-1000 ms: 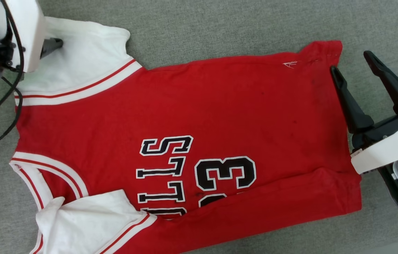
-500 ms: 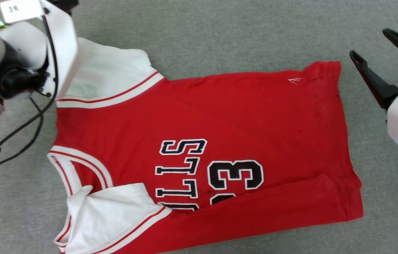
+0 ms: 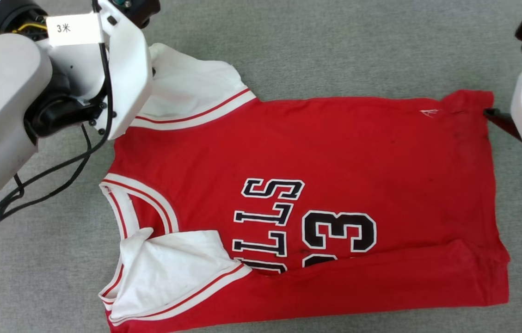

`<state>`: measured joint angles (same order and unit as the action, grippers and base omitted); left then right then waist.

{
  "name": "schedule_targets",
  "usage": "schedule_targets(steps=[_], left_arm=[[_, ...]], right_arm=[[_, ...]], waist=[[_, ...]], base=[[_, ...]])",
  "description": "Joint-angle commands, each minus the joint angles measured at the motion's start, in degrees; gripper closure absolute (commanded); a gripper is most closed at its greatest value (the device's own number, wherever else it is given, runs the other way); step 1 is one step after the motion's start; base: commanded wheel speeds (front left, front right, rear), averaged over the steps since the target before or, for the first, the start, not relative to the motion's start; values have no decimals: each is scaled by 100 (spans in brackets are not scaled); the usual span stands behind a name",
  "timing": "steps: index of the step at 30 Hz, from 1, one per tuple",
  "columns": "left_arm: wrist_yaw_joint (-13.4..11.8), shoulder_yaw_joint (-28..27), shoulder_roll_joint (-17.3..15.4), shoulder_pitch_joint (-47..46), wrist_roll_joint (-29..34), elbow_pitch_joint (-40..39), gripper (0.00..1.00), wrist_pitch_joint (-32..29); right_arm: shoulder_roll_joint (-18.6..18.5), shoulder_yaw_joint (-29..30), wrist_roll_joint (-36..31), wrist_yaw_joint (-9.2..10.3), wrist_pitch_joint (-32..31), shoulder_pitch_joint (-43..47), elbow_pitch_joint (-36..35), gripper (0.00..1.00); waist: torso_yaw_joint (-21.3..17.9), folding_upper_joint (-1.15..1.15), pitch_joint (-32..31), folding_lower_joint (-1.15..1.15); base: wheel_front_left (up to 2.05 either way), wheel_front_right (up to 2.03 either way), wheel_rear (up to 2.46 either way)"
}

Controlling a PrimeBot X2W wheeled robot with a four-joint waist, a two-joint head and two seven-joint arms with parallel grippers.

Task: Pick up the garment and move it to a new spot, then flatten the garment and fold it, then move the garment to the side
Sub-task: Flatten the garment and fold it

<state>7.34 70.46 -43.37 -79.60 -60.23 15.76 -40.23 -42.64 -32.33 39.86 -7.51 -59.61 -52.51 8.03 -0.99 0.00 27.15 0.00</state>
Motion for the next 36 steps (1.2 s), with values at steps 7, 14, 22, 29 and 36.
schedule_targets(steps=[7,14,22,29,36], left_arm=[[5,130,28,-313,-4,-193,100,238],[6,222,-6,-428,-36,-236,100,473],[2,273,-129,-46,-81,-236,100,1089],[2,287,-418,540,-100,-671,100,1440],[-58,291,-770,1353,-40,-1191,100,1639]], right_arm=[[368,-247,-1,4,67,-234,808,0],[626,-690,285,3,332,77,1413,0],[387,-821,609,3,1398,-109,1438,100],[19,-1052,949,4,2041,345,1188,100],[-322,-1161,1170,3,2600,1047,919,100]], waist=[[199,0,266,0],[239,0,358,0],[261,0,-358,0],[357,0,-998,0],[443,0,-1539,0]], base=[[0,0,0],[0,0,0],[0,0,0],[0,0,0],[0,0,0]])
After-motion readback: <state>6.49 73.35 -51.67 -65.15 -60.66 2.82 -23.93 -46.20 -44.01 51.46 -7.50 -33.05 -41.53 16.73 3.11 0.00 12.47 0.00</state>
